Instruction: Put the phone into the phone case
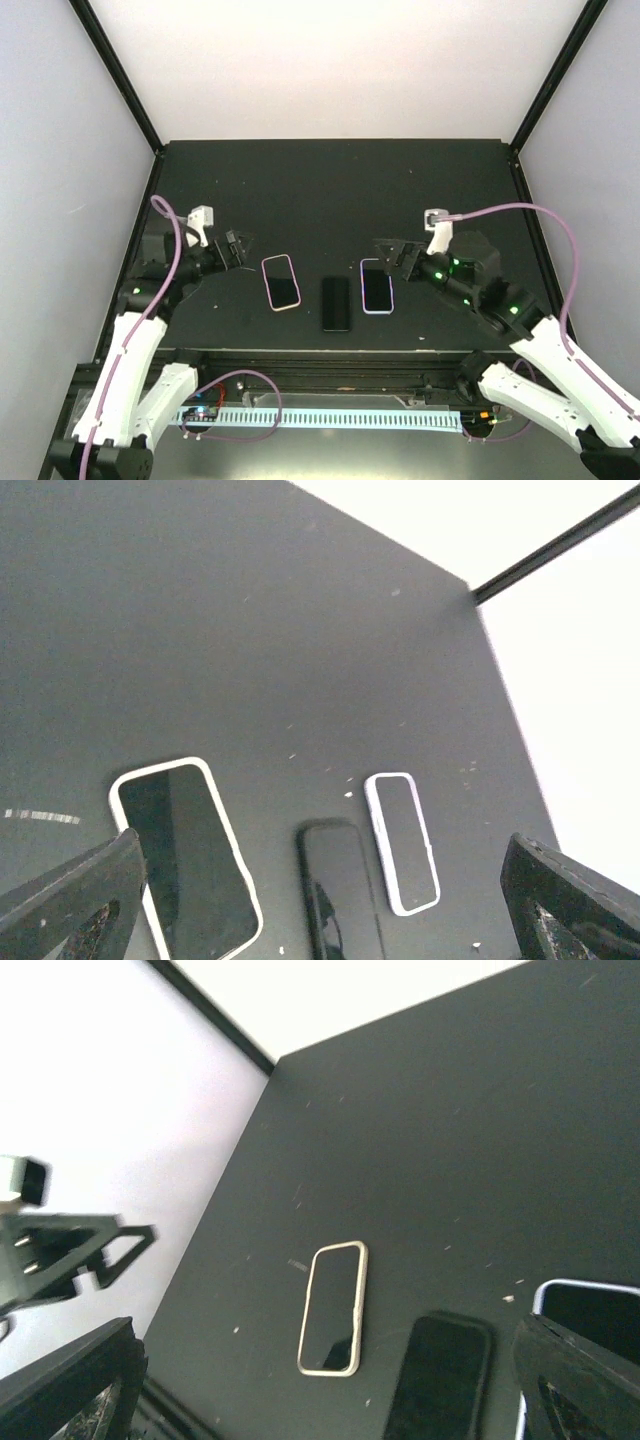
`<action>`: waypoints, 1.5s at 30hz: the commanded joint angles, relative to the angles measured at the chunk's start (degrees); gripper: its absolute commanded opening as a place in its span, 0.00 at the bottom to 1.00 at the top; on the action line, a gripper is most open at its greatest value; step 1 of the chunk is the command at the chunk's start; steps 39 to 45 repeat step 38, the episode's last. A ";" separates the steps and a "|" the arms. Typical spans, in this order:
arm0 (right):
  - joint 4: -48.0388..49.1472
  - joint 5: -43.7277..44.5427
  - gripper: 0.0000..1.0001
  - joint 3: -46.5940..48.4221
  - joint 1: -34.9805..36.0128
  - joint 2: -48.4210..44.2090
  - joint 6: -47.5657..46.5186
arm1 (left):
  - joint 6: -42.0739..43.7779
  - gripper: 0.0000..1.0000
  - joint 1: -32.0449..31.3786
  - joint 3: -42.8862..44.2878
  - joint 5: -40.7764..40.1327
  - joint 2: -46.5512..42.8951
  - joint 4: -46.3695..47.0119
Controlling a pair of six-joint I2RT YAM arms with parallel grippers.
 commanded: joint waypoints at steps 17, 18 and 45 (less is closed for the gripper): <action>-13.96 2.60 1.00 6.91 -0.13 -9.28 -5.94 | 0.56 0.99 -0.01 9.44 16.89 -17.78 -6.03; -13.83 2.62 1.00 6.66 -0.16 -9.44 -5.75 | 0.21 0.99 0.01 8.84 17.64 -18.23 -5.51; -12.75 2.72 1.00 4.21 -0.13 -11.25 -4.01 | -0.73 0.99 -0.02 5.66 18.24 -19.75 -4.89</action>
